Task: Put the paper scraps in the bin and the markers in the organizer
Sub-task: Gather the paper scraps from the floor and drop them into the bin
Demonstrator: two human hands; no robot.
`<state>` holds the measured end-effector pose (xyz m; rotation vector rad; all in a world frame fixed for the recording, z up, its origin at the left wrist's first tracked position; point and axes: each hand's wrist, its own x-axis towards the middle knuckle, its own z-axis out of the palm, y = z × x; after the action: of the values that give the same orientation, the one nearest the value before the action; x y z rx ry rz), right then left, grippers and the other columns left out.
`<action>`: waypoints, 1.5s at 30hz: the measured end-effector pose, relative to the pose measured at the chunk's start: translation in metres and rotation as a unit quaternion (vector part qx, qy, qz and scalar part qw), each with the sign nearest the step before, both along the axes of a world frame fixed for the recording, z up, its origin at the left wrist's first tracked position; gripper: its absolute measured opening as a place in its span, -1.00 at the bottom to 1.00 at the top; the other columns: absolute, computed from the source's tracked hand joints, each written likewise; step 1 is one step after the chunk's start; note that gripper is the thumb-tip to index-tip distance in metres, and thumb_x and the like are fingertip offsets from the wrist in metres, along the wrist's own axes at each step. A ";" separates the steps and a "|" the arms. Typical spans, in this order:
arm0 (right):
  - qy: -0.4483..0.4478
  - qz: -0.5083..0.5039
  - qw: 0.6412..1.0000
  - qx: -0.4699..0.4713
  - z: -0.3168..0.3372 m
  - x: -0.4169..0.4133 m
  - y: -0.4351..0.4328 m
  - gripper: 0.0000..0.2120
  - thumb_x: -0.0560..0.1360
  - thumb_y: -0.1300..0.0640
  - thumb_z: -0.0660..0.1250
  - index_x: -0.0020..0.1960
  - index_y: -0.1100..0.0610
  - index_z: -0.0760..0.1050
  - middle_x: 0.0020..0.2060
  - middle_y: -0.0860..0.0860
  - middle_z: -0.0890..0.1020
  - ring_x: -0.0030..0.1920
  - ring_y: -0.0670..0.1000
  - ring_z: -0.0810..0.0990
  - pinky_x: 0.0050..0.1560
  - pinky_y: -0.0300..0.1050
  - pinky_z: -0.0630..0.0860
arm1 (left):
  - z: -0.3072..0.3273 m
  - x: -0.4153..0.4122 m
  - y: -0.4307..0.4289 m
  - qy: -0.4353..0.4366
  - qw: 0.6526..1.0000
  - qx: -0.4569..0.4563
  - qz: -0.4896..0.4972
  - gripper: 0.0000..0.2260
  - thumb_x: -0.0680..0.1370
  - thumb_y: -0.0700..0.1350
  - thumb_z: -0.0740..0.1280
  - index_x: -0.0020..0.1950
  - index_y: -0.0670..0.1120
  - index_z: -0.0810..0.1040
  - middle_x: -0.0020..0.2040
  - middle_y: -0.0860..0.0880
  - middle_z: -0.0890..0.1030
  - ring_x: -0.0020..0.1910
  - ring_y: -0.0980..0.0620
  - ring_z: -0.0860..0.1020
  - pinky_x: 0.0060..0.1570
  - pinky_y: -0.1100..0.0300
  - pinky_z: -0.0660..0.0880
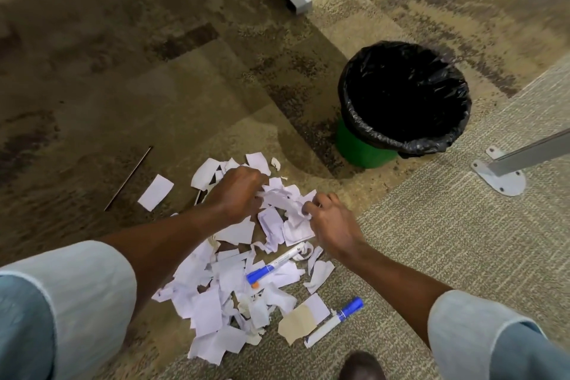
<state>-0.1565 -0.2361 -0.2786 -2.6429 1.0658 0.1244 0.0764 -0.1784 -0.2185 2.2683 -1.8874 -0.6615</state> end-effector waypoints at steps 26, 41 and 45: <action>-0.206 -0.350 0.911 -0.075 0.227 -0.038 -0.156 -0.84 0.42 0.19 0.50 0.00 0.17 0.72 -0.24 0.12 0.74 -0.24 0.13 0.75 -0.19 0.07 0.72 | 0.174 -0.076 -0.165 0.086 0.976 -0.197 0.036 -0.71 0.44 -0.18 0.46 -0.32 0.00 0.36 -0.29 0.04 0.44 -0.26 0.05 0.41 -0.47 0.28 0.24; -0.326 -0.100 0.932 -0.123 0.192 -0.022 -0.093 -0.90 0.54 0.24 0.36 0.03 0.18 0.62 -0.08 0.08 0.67 -0.17 -0.01 0.63 -0.15 -0.09 0.63 | 0.140 -0.045 -0.115 0.117 0.972 -0.198 0.041 -0.91 0.57 -0.16 0.41 0.05 -0.02 0.57 -0.04 0.06 0.61 -0.07 0.14 0.59 -0.10 0.24 0.60; -0.181 -0.023 0.982 -0.048 0.134 0.007 -0.037 -0.75 0.55 0.03 0.45 0.16 0.11 0.58 0.01 0.04 0.60 -0.15 -0.03 0.57 -0.10 -0.01 0.64 | 0.087 -0.015 -0.062 0.070 0.994 -0.061 0.050 -0.83 0.56 -0.18 0.42 0.13 -0.12 0.53 0.15 -0.07 0.56 0.12 -0.05 0.54 0.08 0.09 0.54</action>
<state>-0.1499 -0.2734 -0.1449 -2.5827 1.0251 -0.4124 0.0612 -0.2405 -0.1312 2.1635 -1.6917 -0.6526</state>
